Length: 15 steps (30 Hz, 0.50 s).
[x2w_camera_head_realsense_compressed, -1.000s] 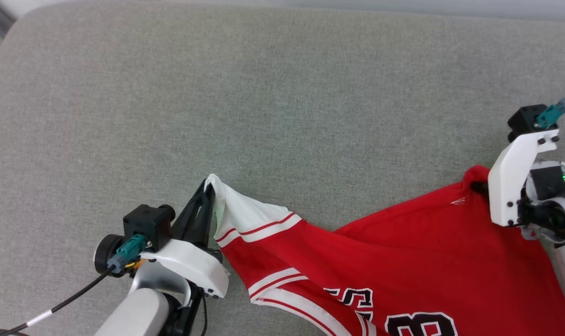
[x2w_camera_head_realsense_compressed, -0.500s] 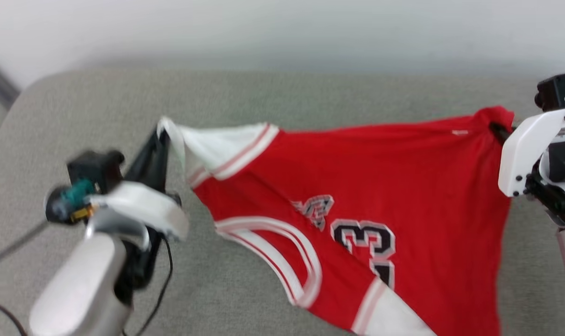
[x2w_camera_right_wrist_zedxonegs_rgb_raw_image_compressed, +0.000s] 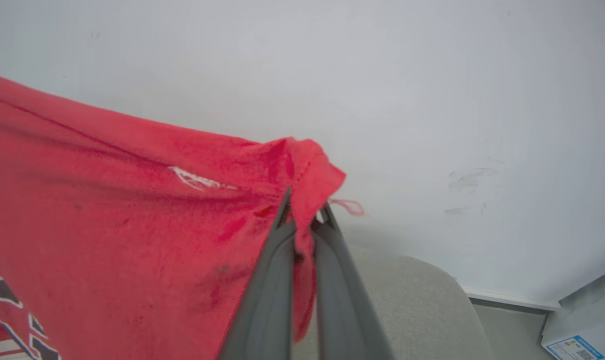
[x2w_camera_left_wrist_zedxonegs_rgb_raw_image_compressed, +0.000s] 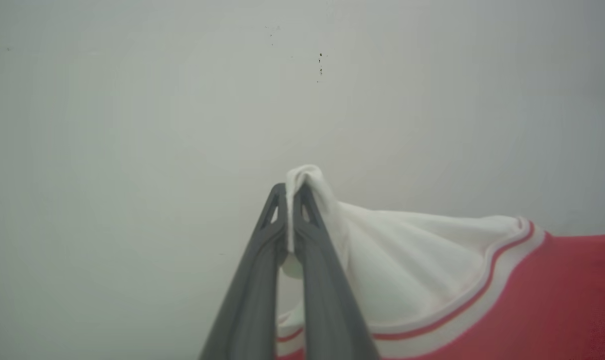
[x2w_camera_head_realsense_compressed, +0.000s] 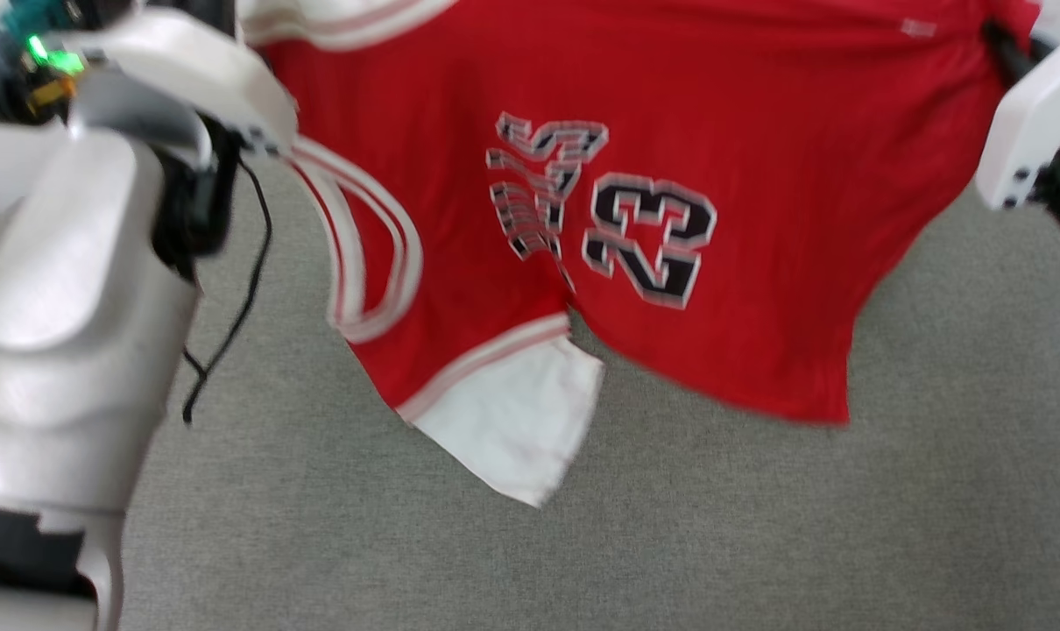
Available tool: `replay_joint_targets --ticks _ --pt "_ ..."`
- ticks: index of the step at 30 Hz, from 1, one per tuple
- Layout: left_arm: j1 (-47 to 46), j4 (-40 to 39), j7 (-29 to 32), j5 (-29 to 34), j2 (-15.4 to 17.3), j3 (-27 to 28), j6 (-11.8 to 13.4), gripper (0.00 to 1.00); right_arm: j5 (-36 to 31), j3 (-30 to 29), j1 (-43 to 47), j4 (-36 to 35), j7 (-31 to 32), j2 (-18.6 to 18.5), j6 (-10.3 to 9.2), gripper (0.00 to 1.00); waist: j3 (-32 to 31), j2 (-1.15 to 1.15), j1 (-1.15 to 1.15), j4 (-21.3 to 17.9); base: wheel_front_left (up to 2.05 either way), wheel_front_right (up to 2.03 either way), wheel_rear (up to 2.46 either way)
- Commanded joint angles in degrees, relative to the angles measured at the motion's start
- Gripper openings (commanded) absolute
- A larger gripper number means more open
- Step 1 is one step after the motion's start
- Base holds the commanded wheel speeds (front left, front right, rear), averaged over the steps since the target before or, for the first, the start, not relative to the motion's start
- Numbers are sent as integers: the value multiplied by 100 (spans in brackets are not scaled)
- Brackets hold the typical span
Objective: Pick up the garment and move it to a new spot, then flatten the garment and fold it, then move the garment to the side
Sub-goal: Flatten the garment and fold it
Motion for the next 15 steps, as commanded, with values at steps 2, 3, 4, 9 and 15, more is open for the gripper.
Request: replay_joint_targets --ticks 2,3,4,9,15 --pt "-602 313 -121 84 22 56 -72 0 -77 -41 -421 57 -140 -34 -8 0 270 0 0 -71 0 0 0" --pt "-828 428 -176 109 20 67 -105 0 -108 -38 -581 62 -186 -36 -8 0 372 0 0 -82 0 0 0" --pt "-1084 524 -240 90 2 114 -152 0 -116 -25 -745 56 -212 -50 -8 0 494 0 0 -85 0 0 0" --pt "-2264 944 -385 143 11 223 -314 0 -216 -42 -1571 -77 -231 -286 -9 0 1253 0 0 -41 0 0 0" --pt "-3497 1338 -602 296 153 313 -364 0 -347 32 -2493 -158 -399 -482 -11 0 2122 0 0 -53 0 0 0"
